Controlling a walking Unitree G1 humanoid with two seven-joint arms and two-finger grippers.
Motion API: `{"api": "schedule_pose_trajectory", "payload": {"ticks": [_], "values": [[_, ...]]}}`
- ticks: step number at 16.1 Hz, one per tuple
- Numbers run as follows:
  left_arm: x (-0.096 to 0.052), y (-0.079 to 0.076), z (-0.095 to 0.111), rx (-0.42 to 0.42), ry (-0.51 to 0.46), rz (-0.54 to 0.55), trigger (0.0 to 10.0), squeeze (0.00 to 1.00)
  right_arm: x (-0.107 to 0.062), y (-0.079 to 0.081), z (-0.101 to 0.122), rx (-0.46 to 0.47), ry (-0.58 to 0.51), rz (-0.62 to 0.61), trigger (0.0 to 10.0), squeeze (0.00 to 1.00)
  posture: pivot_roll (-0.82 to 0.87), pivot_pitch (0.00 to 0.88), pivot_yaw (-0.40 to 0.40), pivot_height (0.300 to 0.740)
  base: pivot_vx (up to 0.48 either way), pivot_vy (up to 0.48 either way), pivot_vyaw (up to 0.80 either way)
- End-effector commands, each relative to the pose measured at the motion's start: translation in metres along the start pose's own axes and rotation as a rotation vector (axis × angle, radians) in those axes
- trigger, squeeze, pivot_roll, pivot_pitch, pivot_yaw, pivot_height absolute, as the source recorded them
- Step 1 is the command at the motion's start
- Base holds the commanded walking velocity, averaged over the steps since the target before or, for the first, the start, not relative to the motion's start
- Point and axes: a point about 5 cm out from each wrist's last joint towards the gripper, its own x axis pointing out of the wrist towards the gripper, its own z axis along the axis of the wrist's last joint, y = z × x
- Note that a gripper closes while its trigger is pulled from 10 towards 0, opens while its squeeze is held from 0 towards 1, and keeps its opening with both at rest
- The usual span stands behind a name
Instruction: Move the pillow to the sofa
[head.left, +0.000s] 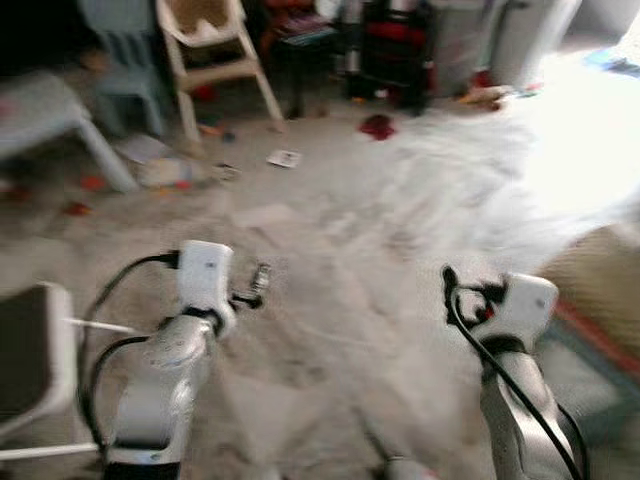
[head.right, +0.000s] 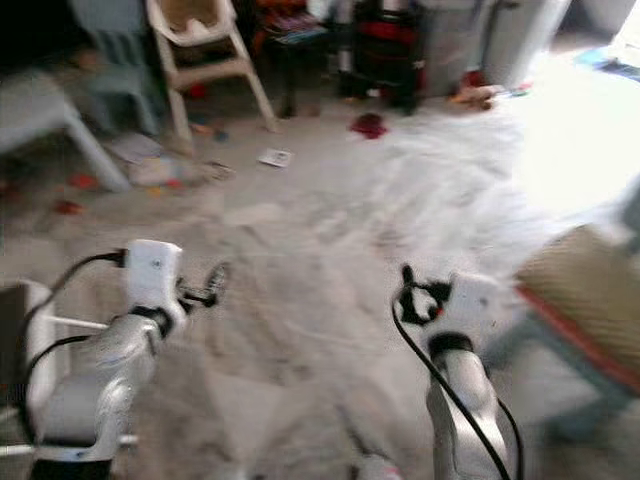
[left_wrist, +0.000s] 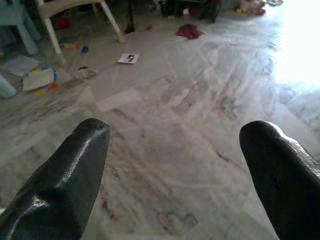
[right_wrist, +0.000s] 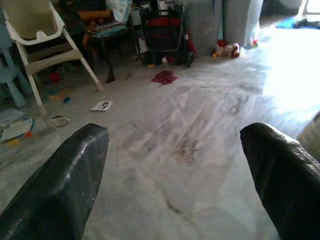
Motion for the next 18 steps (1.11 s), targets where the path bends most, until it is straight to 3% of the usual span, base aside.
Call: {"api": "schedule_pose_trajectory", "payload": {"ticks": [1,3,6,9,18], "values": [[0.005,-0.004,-0.001,0.015,0.017,-0.033,10.0,0.00,-0.003,-0.005,0.010,-0.003,-0.045,-0.031,10.0,0.00,0.01,0.006,0.136,0.740,0.000,0.000,0.00],[0.006,-0.006,-0.002,0.003,0.027,-0.043,10.0,0.00,-0.009,-0.009,0.009,-0.015,-0.030,-0.056,10.0,0.00,-0.02,0.019,0.100,0.740,0.000,0.000,0.00],[0.007,-0.005,-0.002,0.013,0.008,-0.043,10.0,0.00,-0.013,-0.009,0.009,-0.062,-0.004,-0.047,10.0,0.00,-0.04,0.025,0.030,0.740,0.000,0.000,-0.80],[0.007,0.005,0.001,-0.018,0.000,0.005,10.0,0.00,-0.006,-0.004,0.008,-0.069,0.007,-0.005,10.0,0.00,-0.02,0.023,0.025,0.740,0.271,0.000,-0.80],[-0.002,-0.002,-0.013,-0.045,0.044,0.001,10.0,0.00,-0.004,-0.005,0.004,-0.088,0.028,0.015,10.0,0.00,-0.01,0.000,0.015,0.740,0.323,0.000,-0.80]]}}
